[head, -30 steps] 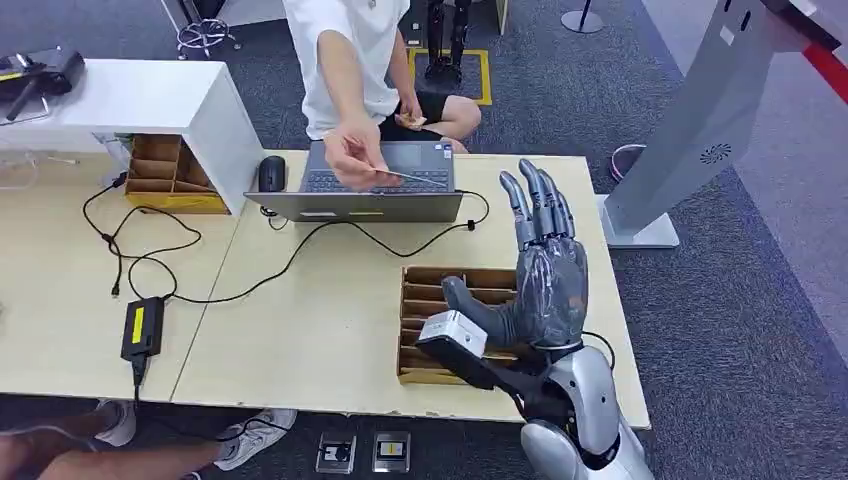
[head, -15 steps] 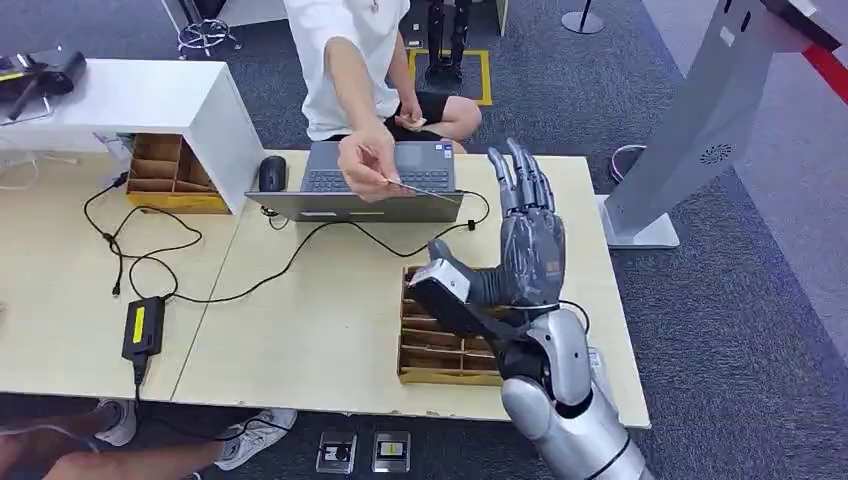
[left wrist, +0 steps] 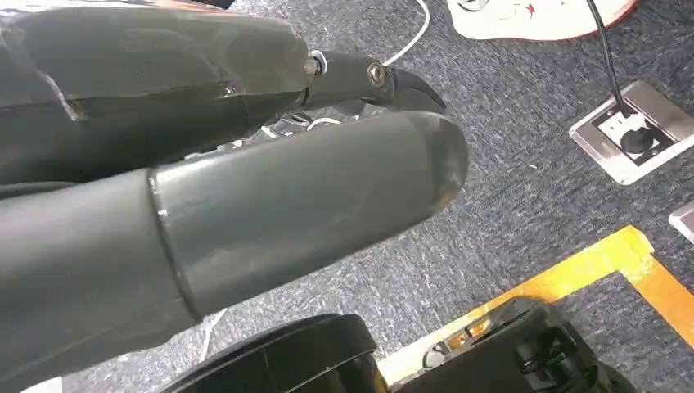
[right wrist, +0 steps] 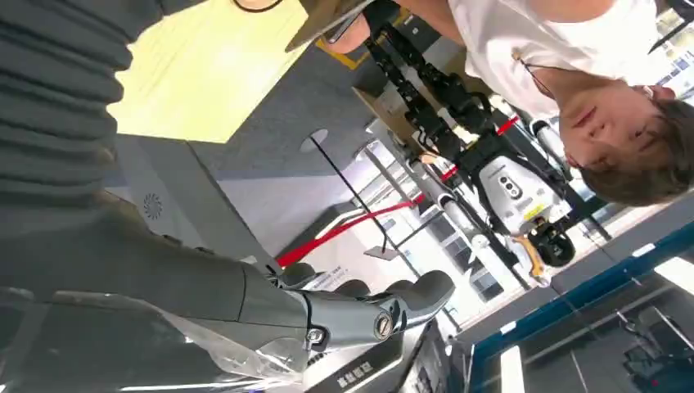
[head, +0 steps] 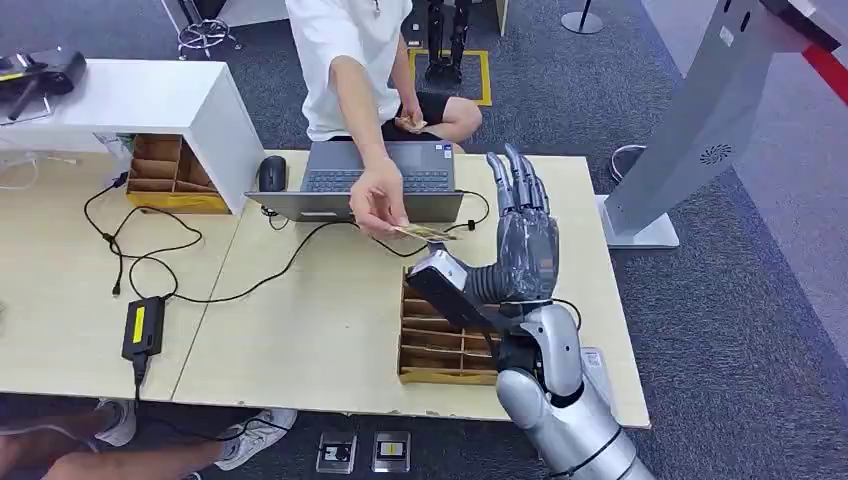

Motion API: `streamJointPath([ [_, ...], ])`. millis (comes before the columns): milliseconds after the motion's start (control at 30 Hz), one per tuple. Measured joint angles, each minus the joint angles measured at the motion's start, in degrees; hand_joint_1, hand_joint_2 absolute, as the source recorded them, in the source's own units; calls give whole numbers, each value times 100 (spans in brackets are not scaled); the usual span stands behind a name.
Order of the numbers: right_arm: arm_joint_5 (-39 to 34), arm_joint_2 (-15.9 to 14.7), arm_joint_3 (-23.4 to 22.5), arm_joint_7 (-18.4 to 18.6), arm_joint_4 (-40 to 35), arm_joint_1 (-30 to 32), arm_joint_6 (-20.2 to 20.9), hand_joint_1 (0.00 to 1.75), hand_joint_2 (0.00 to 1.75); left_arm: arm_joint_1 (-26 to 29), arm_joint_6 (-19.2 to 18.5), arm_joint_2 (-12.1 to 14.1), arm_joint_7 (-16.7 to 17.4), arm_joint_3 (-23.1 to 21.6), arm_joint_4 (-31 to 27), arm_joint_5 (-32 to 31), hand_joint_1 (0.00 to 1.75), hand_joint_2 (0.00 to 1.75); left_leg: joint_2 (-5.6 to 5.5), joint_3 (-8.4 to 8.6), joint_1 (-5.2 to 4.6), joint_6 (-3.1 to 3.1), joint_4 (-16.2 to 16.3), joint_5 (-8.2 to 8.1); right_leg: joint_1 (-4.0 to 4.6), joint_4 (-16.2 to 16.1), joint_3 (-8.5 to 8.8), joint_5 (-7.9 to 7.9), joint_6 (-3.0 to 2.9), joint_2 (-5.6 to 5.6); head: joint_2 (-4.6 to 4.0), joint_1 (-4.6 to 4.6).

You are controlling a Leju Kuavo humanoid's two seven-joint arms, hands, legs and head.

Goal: Pass the card to the sensor for recognition and then transmit it.

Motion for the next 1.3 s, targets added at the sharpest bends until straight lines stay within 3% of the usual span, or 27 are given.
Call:
streamJointPath([
  [1300, -199, 111, 2, -166, 234, 37, 46, 0, 175, 106, 105, -7, -2, 0, 0, 79, 0, 0, 1, -2, 0, 2, 8, 8, 0, 0, 0, 16, 2, 0, 0, 0],
])
